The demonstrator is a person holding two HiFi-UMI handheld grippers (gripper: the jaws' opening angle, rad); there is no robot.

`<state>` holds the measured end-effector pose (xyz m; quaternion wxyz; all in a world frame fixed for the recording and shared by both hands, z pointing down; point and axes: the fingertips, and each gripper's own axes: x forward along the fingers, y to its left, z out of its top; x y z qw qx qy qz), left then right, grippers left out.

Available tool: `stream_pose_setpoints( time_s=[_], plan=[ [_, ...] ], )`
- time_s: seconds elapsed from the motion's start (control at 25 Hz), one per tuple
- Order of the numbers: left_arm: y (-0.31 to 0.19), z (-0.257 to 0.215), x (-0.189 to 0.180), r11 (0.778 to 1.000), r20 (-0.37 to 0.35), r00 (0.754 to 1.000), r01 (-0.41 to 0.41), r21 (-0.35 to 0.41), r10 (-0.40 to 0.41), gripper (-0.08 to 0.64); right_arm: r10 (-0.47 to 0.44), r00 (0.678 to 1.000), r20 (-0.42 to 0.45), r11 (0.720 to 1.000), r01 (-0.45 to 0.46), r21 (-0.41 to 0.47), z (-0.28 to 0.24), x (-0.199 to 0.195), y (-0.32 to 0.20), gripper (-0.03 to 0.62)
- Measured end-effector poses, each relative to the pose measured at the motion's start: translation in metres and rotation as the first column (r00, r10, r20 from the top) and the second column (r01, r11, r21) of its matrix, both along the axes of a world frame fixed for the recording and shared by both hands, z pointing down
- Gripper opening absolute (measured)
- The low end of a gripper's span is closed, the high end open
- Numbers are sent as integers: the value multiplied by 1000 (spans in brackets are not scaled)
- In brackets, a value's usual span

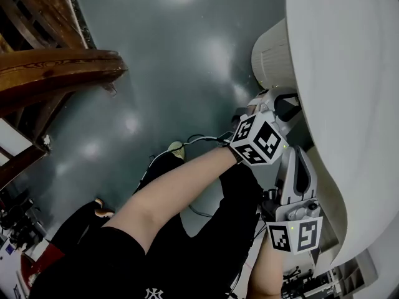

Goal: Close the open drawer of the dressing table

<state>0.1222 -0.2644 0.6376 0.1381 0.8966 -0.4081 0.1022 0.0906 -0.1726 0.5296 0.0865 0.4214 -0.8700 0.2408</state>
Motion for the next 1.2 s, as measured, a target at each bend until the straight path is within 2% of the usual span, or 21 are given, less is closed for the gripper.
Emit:
stream_pose_setpoints(
  time_s=[0.32, 0.48, 0.72, 1.0, 1.2],
  plan=[
    [-3, 0, -2, 1000, -25, 1000, 17, 23, -17, 106, -10, 1000, -3, 1000, 10, -1, 5, -5, -4, 15],
    [-1, -2, 0, 999, -41, 999, -10, 31, 11, 109, -17, 1000, -6, 1000, 17, -3, 4, -6, 0, 14],
    [8, -3, -9, 999, -36, 999, -38, -18, 37, 132, -30, 1000, -6, 1000, 30, -8, -6, -13, 10, 15],
    [39, -30, -31, 998, -23, 999, -32, -52, 31, 129, -3, 1000, 21, 1000, 3, -13, -32, -20, 23, 15],
    [65, -73, -41, 998, -20, 999, -43, -45, 42, 84, 30, 999, 35, 1000, -30, 3, -63, -18, 34, 15]
  ],
)
